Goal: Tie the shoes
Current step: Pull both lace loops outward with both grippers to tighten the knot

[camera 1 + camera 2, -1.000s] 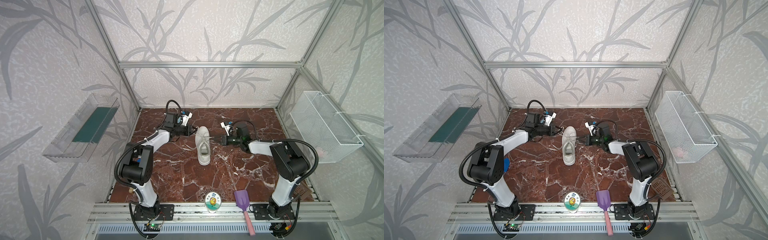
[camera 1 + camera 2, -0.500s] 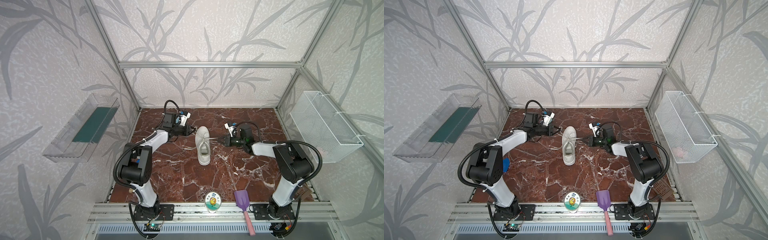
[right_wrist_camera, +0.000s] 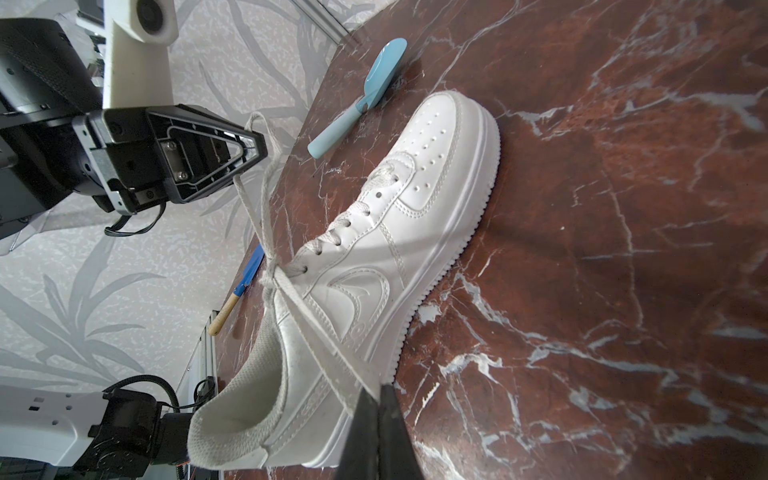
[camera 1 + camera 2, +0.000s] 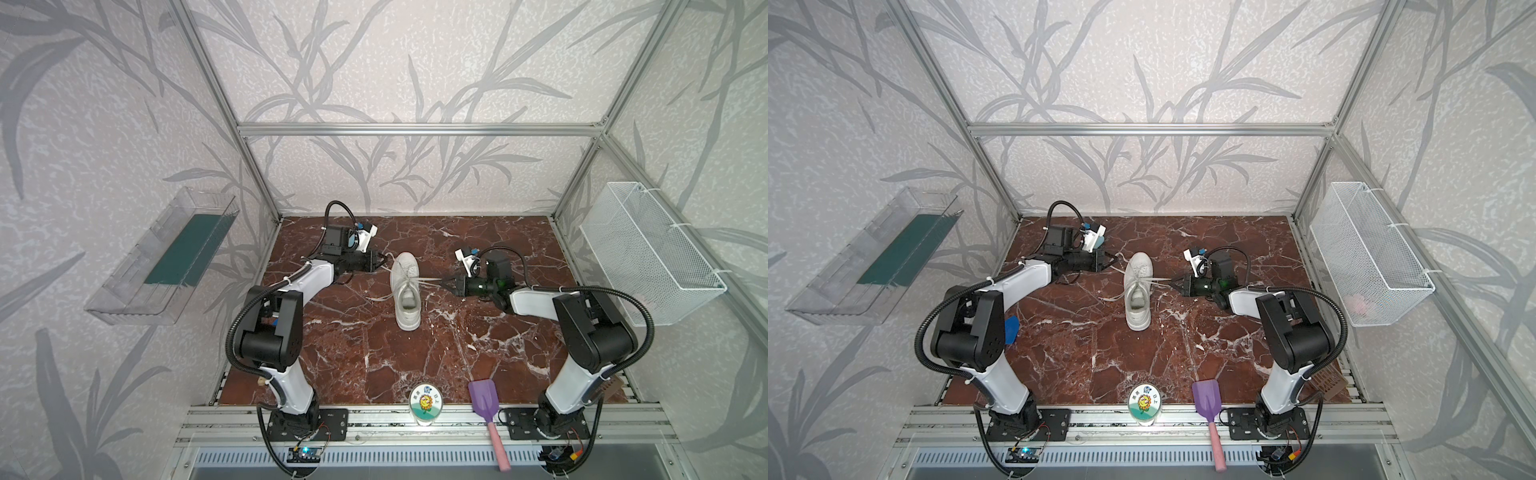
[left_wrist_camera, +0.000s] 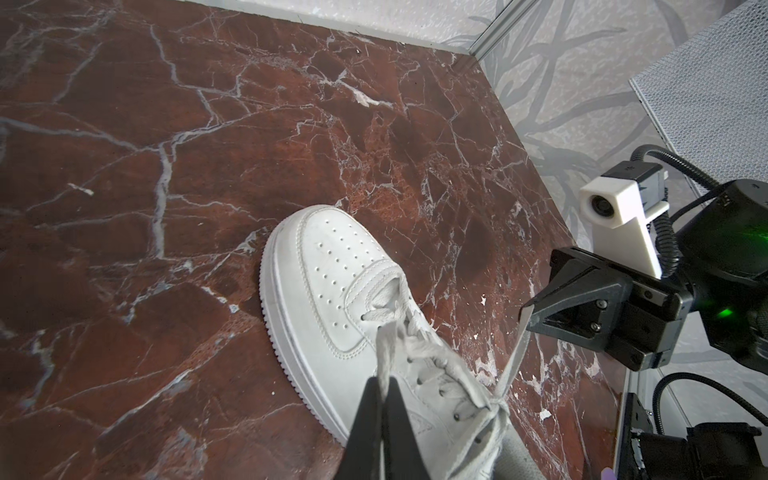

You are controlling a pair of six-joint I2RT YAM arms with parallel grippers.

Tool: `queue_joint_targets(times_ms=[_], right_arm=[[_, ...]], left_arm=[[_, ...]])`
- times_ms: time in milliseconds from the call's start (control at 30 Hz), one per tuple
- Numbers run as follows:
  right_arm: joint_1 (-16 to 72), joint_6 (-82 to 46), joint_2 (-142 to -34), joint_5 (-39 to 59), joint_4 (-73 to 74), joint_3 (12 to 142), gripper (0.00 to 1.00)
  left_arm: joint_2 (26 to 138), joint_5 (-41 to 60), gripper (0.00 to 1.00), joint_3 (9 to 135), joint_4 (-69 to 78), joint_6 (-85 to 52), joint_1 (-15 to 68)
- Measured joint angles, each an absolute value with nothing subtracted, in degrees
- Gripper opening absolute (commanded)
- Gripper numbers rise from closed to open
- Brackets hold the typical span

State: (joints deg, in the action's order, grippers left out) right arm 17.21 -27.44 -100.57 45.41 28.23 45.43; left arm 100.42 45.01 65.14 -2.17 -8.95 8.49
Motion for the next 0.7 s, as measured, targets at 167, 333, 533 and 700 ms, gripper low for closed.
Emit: queue_joint_targets(times_ms=[167, 333, 533, 700], right_arm=[[16.91, -27.4, -100.36, 45.47, 28.12, 45.12, 0.0], [16.73, -27.16, -100.18, 45.45, 27.97, 45.04, 0.0], [16.1, -27.16, -99.92, 45.45, 27.99, 43.77, 0.0], [15.86, -27.16, -99.92, 45.45, 27.99, 42.83, 0.0]], left_arm=[[100.42, 45.04, 0.0, 63.77, -1.69, -9.21, 7.49], [100.42, 44.95, 0.0, 63.09, -0.45, -9.98, 6.74], [100.42, 44.47, 0.0, 61.67, 2.11, -11.62, 5.76], [100.44, 44.21, 0.0, 60.69, 4.27, -13.45, 5.23]])
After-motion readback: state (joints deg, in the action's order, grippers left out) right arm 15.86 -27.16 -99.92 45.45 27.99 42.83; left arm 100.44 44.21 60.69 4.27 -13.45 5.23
